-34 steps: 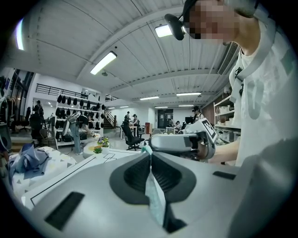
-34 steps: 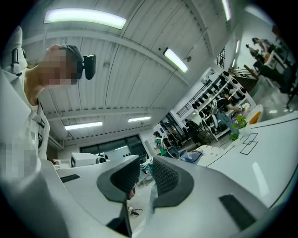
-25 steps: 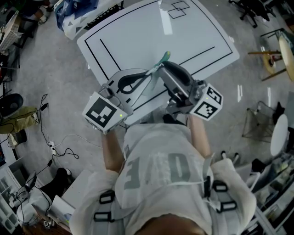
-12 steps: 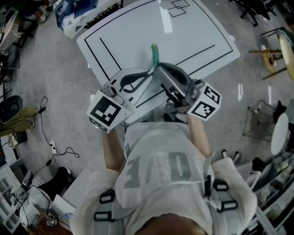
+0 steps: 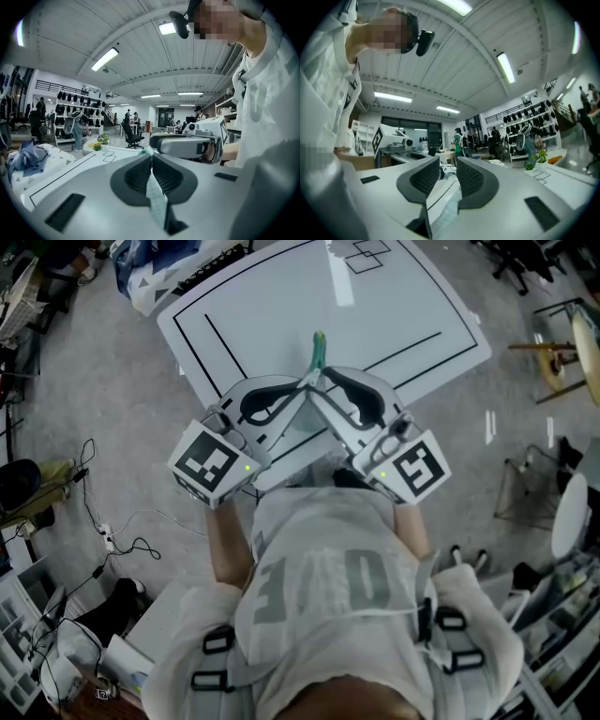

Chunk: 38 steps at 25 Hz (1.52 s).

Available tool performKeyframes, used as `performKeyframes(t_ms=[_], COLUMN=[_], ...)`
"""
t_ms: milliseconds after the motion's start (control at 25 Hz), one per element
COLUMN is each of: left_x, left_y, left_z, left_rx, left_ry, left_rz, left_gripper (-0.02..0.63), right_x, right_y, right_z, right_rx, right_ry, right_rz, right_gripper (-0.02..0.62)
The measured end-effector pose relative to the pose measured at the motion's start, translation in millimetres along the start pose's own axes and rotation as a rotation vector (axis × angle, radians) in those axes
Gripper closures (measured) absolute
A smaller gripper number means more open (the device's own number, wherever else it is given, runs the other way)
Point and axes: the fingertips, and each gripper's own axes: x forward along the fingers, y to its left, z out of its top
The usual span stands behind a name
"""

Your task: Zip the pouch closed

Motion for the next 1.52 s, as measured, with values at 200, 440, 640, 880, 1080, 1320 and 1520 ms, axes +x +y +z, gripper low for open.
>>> performKeyframes(t_ms=[200, 440, 640, 880, 1080, 1320, 1520], left_x=[-2, -2, -1, 0, -1, 5, 4], left_y=[1, 2, 2, 1, -1, -2, -2], left_z=[2, -12, -19, -13, -19, -21, -20], left_rx=[-0.036, -0.035, -0.013, -0.002, -0.031, 0.017, 0.064], left_ry=[0.003, 0.06, 0.097, 0.087, 0.101, 0.12, 0.141], left_rz=[0.005, -0.003, -0.004, 0.005, -0.009, -0.02, -0.009], left_gripper=[0.592, 0.592, 0.592, 0.593, 0.592, 0.592, 0.592], right_x=[3, -4, 1, -4, -4, -1, 0], right_y=[-1, -2, 0, 0, 0, -4, -3], right_z=[2, -30, -30, -35, -42, -42, -42], right_rx=[-0.194, -0.501, -0.47, -0.489, -0.545, -0.492, -0.402], right_ry=[0.053, 0.335, 0.307, 0.35, 0.388, 0.368, 0.345], right_rz=[-0.049, -0.083, -0.059, -0.075, -0.065, -0.066, -0.049], right_gripper=[0.499, 0.499, 0.517, 0.517, 0.517, 0.534, 0.569])
